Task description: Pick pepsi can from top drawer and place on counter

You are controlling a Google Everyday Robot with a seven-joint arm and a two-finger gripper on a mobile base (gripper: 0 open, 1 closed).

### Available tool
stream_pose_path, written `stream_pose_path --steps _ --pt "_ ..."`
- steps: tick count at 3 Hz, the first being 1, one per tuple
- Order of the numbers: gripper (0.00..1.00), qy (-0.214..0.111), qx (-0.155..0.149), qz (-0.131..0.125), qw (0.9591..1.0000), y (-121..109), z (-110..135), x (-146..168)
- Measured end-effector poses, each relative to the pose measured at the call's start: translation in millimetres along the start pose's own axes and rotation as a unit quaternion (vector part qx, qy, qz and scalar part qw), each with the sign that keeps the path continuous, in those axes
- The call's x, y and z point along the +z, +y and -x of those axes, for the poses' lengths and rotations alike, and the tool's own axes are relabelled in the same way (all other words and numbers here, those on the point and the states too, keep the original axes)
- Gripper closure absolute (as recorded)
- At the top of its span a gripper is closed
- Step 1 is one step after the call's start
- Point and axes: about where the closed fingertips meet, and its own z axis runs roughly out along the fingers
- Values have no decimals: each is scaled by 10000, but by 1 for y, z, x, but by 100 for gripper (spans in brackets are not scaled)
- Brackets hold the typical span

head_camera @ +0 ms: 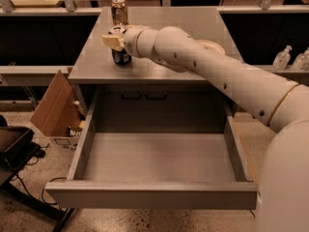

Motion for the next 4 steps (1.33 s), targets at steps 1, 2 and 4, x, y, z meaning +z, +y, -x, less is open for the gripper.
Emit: stream_pose_path --steps 1,2,4 --pt "6 1 1 14 10000 2 0 1" --pt "0 7 -7 45 10000 3 1 2" --pt "0 103 -471 432 9979 -23 75 -35"
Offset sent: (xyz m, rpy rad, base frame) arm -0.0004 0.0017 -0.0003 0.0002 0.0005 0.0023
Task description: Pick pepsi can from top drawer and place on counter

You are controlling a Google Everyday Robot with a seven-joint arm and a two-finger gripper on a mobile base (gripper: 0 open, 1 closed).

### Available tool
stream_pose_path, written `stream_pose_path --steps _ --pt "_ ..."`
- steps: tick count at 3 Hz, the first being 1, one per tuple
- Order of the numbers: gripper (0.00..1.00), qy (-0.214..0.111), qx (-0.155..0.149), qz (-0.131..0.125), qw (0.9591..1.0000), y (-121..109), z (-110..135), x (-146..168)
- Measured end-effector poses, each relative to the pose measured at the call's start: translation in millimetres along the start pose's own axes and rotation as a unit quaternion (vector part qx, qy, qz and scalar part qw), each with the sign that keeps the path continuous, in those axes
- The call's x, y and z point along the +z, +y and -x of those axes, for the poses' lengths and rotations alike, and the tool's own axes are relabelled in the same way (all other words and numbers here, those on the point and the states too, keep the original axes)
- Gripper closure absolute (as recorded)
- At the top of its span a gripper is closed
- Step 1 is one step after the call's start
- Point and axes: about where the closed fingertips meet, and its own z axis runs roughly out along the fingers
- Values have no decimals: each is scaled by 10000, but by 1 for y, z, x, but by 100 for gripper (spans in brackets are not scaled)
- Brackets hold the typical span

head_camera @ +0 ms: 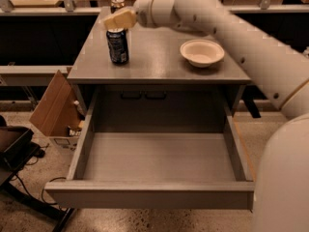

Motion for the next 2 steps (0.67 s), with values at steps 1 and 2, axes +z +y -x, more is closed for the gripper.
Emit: stream_pose_path --steps 1,2 --pt "0 196 -73 15 9998 -20 40 -73" --pt "0 388 -30 193 9991 -4 51 -159"
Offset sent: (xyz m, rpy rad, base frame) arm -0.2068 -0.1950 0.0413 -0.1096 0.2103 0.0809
